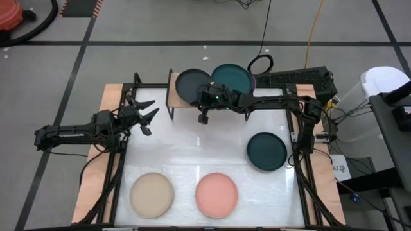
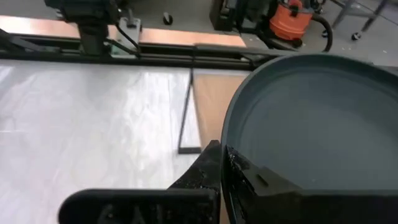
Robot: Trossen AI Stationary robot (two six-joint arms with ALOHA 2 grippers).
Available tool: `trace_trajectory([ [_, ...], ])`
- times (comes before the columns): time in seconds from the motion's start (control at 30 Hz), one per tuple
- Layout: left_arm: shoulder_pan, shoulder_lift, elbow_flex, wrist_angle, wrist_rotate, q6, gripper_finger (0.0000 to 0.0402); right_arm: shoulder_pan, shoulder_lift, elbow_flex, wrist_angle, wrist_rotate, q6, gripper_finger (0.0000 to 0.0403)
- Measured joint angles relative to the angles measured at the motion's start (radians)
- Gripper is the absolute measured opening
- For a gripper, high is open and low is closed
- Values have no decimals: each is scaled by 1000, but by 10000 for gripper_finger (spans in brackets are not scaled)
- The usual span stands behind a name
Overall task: Place and stack plates onto a shelf
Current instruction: Put the black plate on the shelf
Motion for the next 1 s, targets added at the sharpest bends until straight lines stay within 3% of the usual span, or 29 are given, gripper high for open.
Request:
trace_trajectory([
  [1.0, 0, 0, 0, 0, 0, -4, 181, 34, 1, -2, 136, -11, -5, 10],
])
